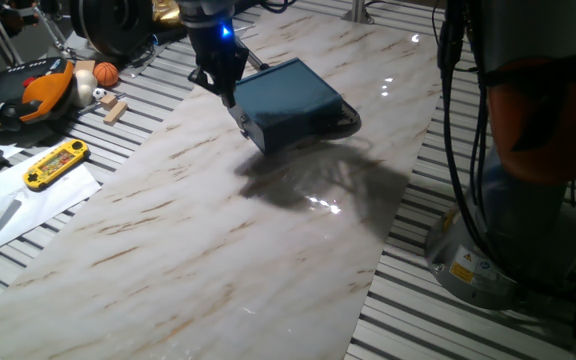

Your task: Take something out of a drawer

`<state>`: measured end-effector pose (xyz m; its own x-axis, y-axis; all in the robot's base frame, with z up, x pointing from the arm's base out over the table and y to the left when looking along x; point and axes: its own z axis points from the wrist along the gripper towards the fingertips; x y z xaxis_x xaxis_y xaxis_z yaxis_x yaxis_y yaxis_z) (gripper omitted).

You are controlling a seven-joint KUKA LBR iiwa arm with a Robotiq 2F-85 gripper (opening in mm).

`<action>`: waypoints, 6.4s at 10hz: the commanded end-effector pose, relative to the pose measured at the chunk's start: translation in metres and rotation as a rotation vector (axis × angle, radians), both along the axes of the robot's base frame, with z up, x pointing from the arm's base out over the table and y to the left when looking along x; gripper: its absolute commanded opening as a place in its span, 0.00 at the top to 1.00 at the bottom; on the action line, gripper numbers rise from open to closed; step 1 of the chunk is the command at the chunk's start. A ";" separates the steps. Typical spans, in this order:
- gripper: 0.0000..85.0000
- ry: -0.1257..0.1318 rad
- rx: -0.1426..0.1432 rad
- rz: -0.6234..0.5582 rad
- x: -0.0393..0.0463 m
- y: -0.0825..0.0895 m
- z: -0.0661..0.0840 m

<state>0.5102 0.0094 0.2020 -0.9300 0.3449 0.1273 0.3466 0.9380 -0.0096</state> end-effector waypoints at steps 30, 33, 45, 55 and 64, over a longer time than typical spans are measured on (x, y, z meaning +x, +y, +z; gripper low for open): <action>1.00 -0.119 -0.067 -0.013 0.0309 -0.061 -0.051; 1.00 -0.122 -0.088 -0.005 0.0312 -0.059 -0.052; 1.00 -0.074 -0.151 0.029 0.0312 -0.059 -0.052; 1.00 -0.159 -0.146 0.041 0.0537 -0.075 -0.086; 0.60 -0.197 -0.159 0.022 0.0627 -0.080 -0.099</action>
<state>0.5730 -0.0706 0.1029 -0.9387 0.3260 -0.1118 0.3364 0.9372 -0.0917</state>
